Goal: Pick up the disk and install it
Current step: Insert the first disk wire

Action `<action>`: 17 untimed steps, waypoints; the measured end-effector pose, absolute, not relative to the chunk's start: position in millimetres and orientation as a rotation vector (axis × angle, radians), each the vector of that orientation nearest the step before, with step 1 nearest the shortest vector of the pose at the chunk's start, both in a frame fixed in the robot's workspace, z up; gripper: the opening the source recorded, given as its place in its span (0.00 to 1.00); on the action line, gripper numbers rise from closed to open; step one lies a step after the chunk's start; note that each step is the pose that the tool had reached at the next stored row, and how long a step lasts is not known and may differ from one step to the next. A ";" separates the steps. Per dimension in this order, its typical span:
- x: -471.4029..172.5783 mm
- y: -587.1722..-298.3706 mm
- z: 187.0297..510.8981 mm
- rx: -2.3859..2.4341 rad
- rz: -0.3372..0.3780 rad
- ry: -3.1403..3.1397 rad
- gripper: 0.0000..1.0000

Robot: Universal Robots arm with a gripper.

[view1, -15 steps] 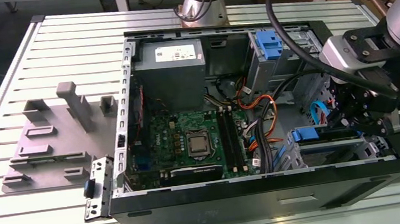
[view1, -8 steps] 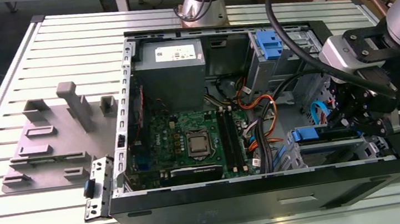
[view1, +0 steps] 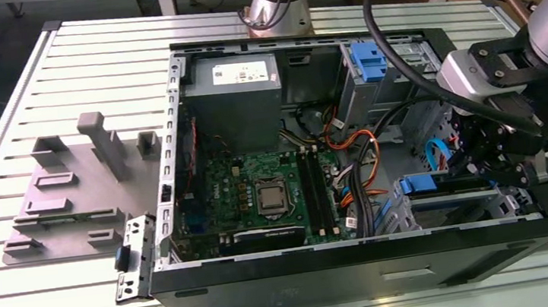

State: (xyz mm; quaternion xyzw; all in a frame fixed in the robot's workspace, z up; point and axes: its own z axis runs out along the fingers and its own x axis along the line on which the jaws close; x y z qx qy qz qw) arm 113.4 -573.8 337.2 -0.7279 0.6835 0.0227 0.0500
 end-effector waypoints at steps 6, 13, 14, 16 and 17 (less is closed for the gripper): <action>113.4 -574.2 336.9 -2.216 0.069 2.081 0.16; 112.6 -574.2 336.0 -2.216 0.067 2.081 0.16; 112.6 -574.2 336.0 -2.216 0.067 2.080 0.16; 112.6 -574.1 335.6 -2.216 0.067 2.080 0.16; 112.6 -574.1 335.3 -2.216 0.067 2.081 0.16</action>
